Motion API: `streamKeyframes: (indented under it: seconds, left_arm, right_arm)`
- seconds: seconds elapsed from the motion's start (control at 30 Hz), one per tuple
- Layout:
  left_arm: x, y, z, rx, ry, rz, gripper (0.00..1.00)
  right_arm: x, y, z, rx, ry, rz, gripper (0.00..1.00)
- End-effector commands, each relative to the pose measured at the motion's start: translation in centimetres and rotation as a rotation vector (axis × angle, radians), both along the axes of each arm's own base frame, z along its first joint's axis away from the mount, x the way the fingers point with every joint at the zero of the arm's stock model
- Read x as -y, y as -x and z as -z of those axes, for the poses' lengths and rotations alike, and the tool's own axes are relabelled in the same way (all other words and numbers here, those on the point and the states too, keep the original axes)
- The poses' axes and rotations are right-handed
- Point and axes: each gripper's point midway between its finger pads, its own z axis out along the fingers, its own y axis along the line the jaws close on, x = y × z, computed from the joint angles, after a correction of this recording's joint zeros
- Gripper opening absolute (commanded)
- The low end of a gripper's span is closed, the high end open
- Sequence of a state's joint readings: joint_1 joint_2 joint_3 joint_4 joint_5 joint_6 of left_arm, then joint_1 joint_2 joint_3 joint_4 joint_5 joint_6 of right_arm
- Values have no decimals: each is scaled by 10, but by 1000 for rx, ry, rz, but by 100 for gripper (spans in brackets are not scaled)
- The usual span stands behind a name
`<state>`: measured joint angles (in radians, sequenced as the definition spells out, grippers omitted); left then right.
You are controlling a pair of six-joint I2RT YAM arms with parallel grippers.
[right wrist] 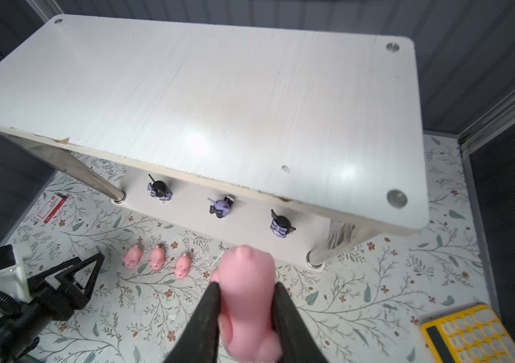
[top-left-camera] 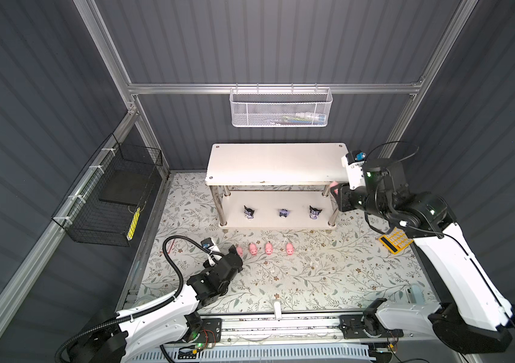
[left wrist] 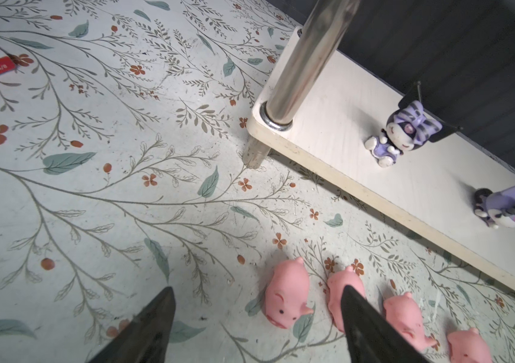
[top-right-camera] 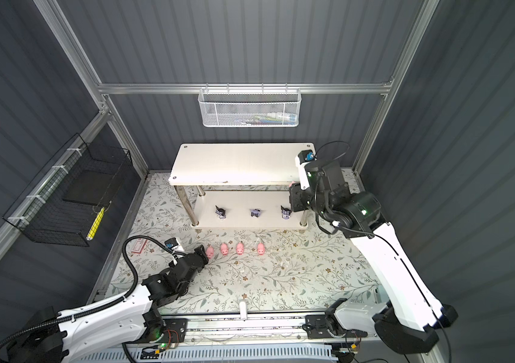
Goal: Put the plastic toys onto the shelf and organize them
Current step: 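Lift the pink pig with the right gripper and carry it above the top shelf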
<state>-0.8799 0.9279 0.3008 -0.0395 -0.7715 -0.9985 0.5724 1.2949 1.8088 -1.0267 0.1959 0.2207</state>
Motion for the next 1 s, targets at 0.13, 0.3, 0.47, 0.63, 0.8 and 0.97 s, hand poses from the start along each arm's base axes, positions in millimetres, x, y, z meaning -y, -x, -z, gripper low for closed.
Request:
streamKeyframes:
  seconds: [0.13,0.3,0.47,0.63,0.8,0.97]
  left_arm:
    - [22,-7,-6,2,-84,145,85]
    - [33,-10,-8,-17,-128,206,86]
    - [36,-11,-6,-19,-124,217,87]
    - [37,-11,-3,-26,-127,217,87]
    - [37,-11,0,-33,-124,215,87]
    - [38,-12,1,-37,-128,218,87]
  right_arm:
    - [15,-49,-28,80,45,62,29]
    - [19,-77,-22,51,13,73,29]
    - [26,-96,-6,6,28,92,29]
    - [31,-109,4,-28,-8,100,29]
    - [28,-120,14,-62,-13,93,29]
    - [25,-126,18,-72,-20,91,31]
